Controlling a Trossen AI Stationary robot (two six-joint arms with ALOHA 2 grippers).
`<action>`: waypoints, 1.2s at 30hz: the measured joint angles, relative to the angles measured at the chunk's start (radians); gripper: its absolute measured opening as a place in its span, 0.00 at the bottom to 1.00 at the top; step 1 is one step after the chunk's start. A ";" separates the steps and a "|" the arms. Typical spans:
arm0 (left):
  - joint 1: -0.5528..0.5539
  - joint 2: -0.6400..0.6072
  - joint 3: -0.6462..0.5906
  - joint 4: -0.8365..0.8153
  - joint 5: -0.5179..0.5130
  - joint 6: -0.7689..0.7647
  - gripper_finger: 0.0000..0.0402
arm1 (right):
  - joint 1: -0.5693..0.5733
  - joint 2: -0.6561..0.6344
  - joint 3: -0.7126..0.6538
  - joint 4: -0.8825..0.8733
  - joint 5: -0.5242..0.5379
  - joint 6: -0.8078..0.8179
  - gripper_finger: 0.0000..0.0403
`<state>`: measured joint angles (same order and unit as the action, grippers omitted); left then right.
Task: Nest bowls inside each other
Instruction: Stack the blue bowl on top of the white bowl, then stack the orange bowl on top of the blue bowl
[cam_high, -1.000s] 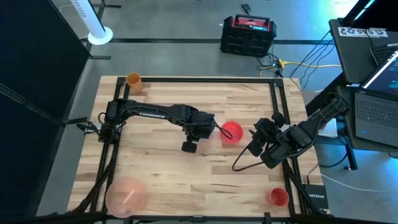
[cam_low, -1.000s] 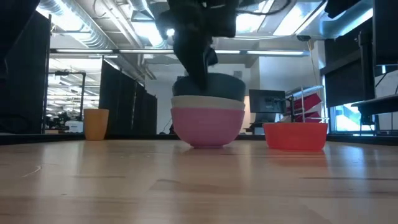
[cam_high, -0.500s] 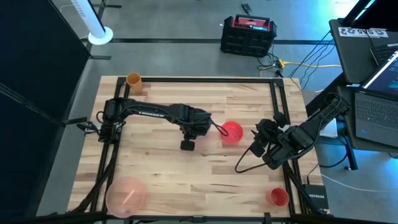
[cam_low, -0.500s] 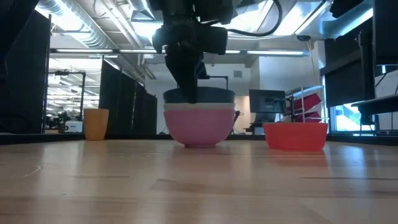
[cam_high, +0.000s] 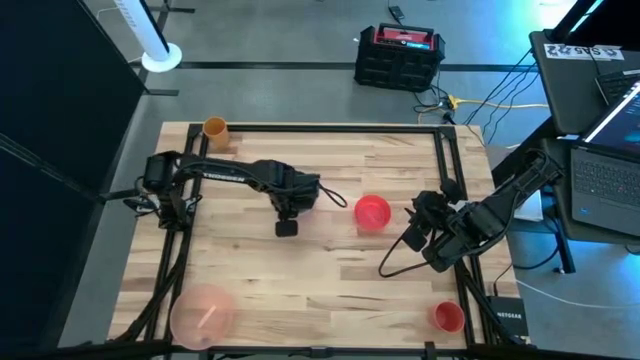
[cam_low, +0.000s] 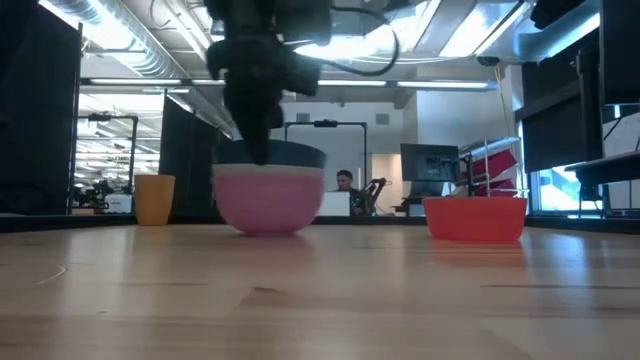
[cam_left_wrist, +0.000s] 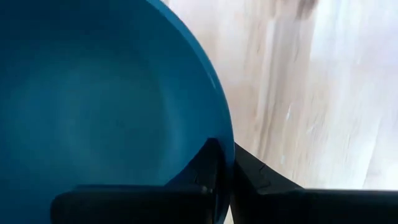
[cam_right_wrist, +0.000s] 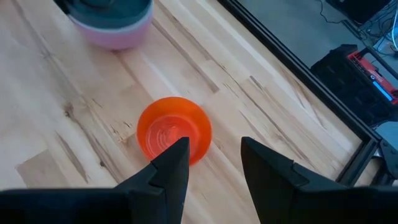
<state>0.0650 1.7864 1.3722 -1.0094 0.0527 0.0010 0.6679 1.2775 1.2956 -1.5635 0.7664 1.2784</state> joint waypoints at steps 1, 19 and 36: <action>0.003 -0.016 -0.019 -0.001 0.002 -0.009 0.00 | 0.000 0.000 0.000 -0.001 0.000 0.000 0.33; 0.012 -0.147 -0.117 0.006 0.060 -0.101 0.14 | -0.001 -0.001 0.000 -0.003 0.001 -0.001 0.33; 0.010 -0.151 0.057 -0.062 0.053 -0.019 0.33 | -0.001 -0.001 0.000 -0.006 0.001 -0.004 0.33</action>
<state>0.0746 1.6352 1.4293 -1.0712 0.1053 -0.0180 0.6670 1.2766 1.2957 -1.5699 0.7670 1.2745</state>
